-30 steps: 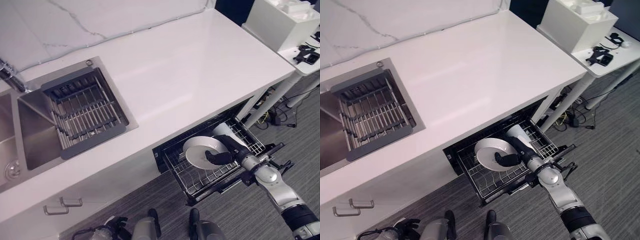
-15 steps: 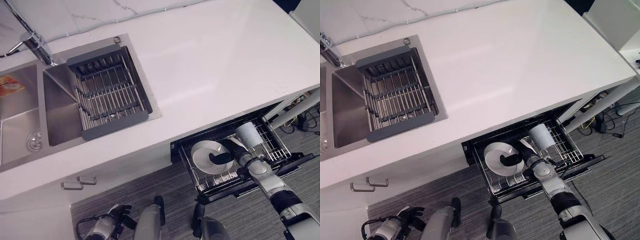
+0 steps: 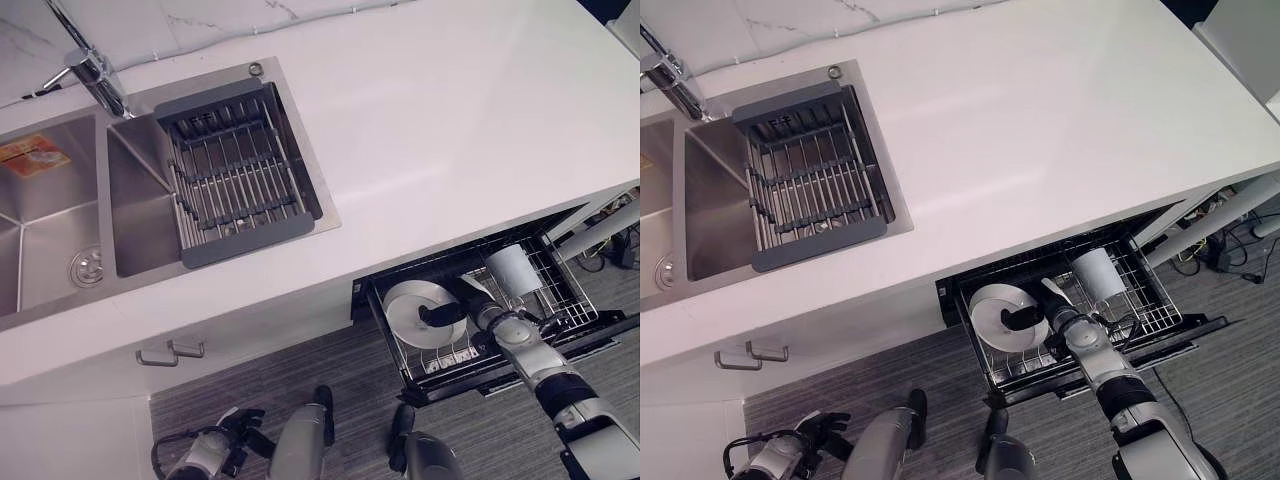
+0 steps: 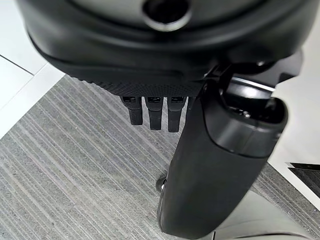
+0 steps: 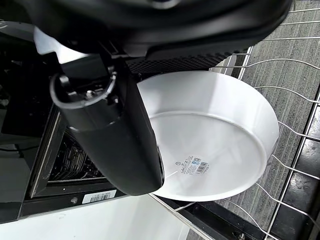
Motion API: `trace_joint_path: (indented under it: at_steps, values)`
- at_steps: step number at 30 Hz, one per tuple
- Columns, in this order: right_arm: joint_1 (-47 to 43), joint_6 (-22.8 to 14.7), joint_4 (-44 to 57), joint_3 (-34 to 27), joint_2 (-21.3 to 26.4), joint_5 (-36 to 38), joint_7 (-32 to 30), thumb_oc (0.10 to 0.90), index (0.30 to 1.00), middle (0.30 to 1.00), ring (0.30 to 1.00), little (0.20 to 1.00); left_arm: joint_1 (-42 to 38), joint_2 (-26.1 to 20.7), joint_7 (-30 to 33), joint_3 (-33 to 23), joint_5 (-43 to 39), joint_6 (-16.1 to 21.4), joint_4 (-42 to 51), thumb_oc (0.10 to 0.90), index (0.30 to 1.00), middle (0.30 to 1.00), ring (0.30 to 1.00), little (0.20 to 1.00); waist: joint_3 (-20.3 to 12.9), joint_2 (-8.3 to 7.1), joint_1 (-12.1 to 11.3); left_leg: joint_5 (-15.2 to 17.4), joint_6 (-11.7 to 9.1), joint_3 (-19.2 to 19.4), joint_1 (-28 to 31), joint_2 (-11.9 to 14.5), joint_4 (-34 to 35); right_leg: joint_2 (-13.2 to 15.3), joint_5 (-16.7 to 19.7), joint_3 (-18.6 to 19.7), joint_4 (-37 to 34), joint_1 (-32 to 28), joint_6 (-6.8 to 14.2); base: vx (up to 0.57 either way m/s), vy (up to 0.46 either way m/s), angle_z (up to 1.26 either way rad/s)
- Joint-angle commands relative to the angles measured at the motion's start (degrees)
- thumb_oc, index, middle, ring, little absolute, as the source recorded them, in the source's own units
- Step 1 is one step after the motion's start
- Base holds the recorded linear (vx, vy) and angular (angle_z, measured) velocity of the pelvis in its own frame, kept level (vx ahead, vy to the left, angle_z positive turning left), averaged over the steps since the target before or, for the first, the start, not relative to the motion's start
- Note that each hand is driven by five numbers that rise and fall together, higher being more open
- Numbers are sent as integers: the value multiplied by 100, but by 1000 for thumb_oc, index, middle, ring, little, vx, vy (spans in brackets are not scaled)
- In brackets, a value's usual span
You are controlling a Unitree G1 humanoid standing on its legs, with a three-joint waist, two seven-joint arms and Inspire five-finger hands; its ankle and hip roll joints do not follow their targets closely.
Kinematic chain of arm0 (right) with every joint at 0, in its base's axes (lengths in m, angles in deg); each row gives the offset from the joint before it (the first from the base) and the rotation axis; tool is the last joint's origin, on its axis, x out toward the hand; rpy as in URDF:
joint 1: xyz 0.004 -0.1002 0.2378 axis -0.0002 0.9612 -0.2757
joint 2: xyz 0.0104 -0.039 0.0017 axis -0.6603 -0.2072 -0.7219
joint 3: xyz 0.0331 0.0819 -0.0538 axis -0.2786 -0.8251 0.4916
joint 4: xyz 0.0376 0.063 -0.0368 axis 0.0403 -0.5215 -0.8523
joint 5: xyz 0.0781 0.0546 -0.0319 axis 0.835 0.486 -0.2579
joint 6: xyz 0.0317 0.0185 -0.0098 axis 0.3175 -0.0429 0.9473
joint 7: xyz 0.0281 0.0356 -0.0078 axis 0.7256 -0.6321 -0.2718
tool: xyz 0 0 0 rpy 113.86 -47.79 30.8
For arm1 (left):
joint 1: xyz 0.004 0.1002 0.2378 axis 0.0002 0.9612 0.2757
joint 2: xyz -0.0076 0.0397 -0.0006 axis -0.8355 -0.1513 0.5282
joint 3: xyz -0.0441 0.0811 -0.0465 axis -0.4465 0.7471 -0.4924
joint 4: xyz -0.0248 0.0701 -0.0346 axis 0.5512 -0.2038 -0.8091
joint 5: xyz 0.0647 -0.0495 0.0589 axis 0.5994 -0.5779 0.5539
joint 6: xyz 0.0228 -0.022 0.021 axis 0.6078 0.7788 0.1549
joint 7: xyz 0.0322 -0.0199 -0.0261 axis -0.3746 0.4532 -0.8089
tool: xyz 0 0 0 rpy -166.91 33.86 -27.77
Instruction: Place the dishes in the dishwasher.
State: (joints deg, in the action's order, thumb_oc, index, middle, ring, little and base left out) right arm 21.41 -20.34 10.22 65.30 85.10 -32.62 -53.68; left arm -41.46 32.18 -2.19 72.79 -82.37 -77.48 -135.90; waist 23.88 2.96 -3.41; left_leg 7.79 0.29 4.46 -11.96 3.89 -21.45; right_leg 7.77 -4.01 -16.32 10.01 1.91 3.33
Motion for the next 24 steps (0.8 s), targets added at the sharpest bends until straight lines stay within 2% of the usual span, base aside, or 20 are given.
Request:
trace_joint_path:
  at_steps: [1, 4, 5, 7, 8, 12, 18, 24]
  values:
    - [-518, -908, 346, -243, 211, -487, -1124, 400, 300, 300, 300, 300, 154, -215, 31, 225, -125, 80, 60, 800, 900, 900, 900, 900, -257, -3, -79, -30, -228, -274, -7, 104, 426, 139, -767, -53, 717, 43, 119, 0, 0, 0]
    - [-477, -1061, 669, -290, 251, -958, -1726, 400, 300, 300, 300, 300, 177, -154, 76, 194, -129, 97, 52, 800, 900, 900, 900, 900, -247, 1, -35, -24, -223, -254, -16, 107, 426, 129, -772, -6, 717, 65, 124, -15, 15, -2]
    - [-430, -1091, 891, -309, 287, -1215, -2184, 400, 300, 300, 300, 300, 191, -115, 122, 184, -168, 146, 22, 800, 900, 900, 900, 900, -234, 8, 10, -21, -222, -237, -22, 115, 426, 125, -775, 32, 717, 84, 122, -30, 35, -6]
    - [-382, -1096, 1114, -343, 321, -1427, -2592, 400, 300, 300, 300, 300, 189, -81, 149, 162, -209, 178, 10, 800, 900, 900, 900, 900, -220, 22, 53, -19, -221, -224, -40, 118, 426, 123, -784, 70, 717, 111, 119, -42, 54, -10]
    - [-306, -1105, 1334, -390, 338, -1738, -3120, 400, 300, 300, 300, 300, 178, -32, 169, 130, -256, 225, -21, 800, 900, 900, 900, 900, -199, 53, 107, -12, -222, -209, -53, 119, 426, 123, -798, 109, 717, 135, 111, -42, 63, -14]
    - [-141, -1135, 1587, -498, 397, -2035, -3810, 400, 300, 300, 300, 300, 207, 41, 202, 104, -285, 303, -72, 800, 900, 900, 900, 900, -190, 88, 170, 6, -216, -196, -57, 104, 426, 123, -816, 136, 717, 154, 95, -23, 49, -8]
    - [125, -1135, 1767, -509, 474, -2626, -4316, 400, 300, 300, 300, 300, 244, 127, 234, 83, -315, 405, -151, 800, 900, 900, 900, 900, -147, 146, 239, 30, -203, -173, -21, 88, 426, 129, -842, 124, 717, 131, 52, -3, 41, -6]
    - [86, -939, 1590, -418, 575, -2909, -4911, 400, 300, 300, 300, 300, 204, 119, 204, 100, -348, 488, -178, 800, 900, 900, 900, 900, -77, 227, 253, 30, -189, -167, -20, 89, 426, 114, -846, 78, 717, 111, -7, 0, 0, 0]
